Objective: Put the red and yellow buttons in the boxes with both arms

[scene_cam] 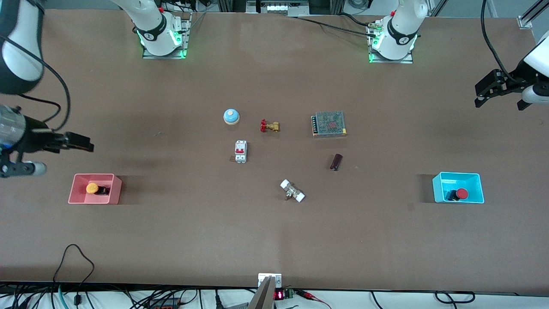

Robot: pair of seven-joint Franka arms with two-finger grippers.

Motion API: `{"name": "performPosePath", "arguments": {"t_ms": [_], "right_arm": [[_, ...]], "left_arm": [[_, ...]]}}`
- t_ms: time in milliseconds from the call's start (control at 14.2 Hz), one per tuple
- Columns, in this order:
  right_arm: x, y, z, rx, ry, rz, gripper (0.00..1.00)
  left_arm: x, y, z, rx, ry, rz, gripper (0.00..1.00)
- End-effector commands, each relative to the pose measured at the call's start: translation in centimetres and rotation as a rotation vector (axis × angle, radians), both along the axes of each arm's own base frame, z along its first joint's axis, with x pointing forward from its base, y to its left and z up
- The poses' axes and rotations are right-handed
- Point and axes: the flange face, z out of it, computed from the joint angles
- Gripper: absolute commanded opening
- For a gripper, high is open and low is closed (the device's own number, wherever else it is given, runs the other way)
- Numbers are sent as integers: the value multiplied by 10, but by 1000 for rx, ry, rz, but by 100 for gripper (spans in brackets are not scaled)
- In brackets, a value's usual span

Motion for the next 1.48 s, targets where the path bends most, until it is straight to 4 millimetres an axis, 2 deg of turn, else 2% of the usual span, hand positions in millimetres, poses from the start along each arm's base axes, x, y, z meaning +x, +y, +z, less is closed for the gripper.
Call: {"name": "performPosePath", "arguments": {"t_ms": [0, 141, 352, 563, 704, 845, 1127, 1197, 1408], "right_arm": [[-27, -14, 23, -28, 16, 8, 100], [-35, -15, 25, -25, 2, 9, 100], [-33, -14, 22, -25, -9, 10, 100], [-34, -13, 24, -23, -11, 11, 100], [-37, -14, 30, -20, -13, 14, 100], [-38, -24, 31, -9, -13, 13, 100], [-41, -14, 36, -36, -22, 23, 100], [-44, -15, 40, -39, -26, 21, 100], [-65, -22, 29, -51, -31, 13, 100]], "left_arm": [[4, -5, 13, 4, -2, -8, 100], [7, -4, 16, -2, -8, -3, 100], [5, 6, 14, -22, 13, 23, 100], [5, 6, 13, -67, 20, 121, 100], [1, 6, 10, -58, 45, 107, 100], [3, 1, 8, -46, 52, 88, 100], [2, 3, 12, -62, 45, 93, 100], [3, -5, 11, -60, 47, 81, 100], [1, -10, 8, -51, 63, 72, 100]]}}
